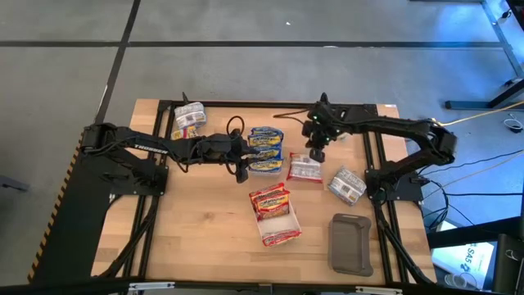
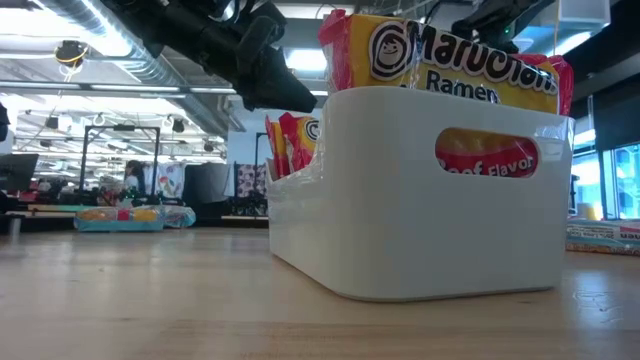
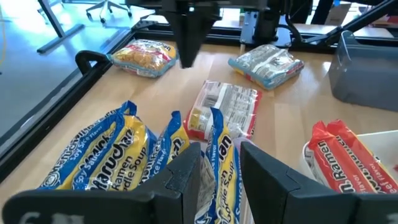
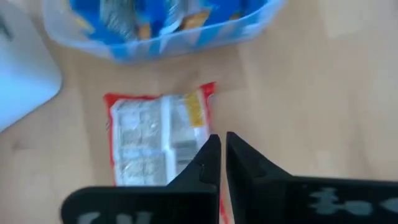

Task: Sort Maruchan noodles
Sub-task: Put the red noodle pack into the white bin

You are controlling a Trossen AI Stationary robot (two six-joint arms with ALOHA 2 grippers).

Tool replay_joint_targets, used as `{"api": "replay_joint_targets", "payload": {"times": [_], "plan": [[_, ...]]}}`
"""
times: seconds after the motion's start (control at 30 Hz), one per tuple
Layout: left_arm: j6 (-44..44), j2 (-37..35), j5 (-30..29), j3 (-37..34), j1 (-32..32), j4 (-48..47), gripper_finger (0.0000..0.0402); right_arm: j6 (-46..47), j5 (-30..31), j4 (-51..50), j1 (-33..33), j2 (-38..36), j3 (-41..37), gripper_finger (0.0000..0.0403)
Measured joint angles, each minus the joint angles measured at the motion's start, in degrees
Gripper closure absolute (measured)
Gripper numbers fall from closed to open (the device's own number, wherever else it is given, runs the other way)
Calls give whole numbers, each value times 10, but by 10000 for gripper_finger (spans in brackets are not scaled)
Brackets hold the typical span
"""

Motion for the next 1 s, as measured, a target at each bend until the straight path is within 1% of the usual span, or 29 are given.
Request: {"api": "replay_joint_targets", "payload": {"times": [0.07,0.13,0.2,0.23,0.27,0.3,0.33,0.43,0.47,0.57,0.67,0.87,1.0], "plan": [[0,0,0,0,0,0,295,15,-7,-7,-2,0,0,402],[-1,0,0,0,-1,-2,295,14,-61,-47,6,-6,0,401],[-1,0,0,0,-4,-7,295,12,-121,-53,34,-10,-7,401],[-1,0,0,0,-4,-7,295,12,-133,-45,50,-9,-18,401],[-1,0,0,0,-4,-7,295,13,-130,-38,68,-7,-32,401],[-1,0,0,0,-5,-7,295,15,-119,-27,85,-2,-45,401],[-1,0,0,0,-5,-7,295,18,-96,-2,100,5,-56,401],[-1,0,0,0,-5,-6,295,53,13,42,124,18,-79,400],[0,0,0,0,-5,-7,295,60,38,51,125,22,-83,400],[0,0,0,0,-5,-7,295,76,80,70,120,37,-87,400],[0,0,0,0,-4,-9,295,96,113,95,102,59,-88,400],[0,0,-13,0,-4,-12,295,136,115,198,67,107,-87,400],[0,0,-13,0,-4,-12,295,156,136,260,53,129,-79,400]]}}
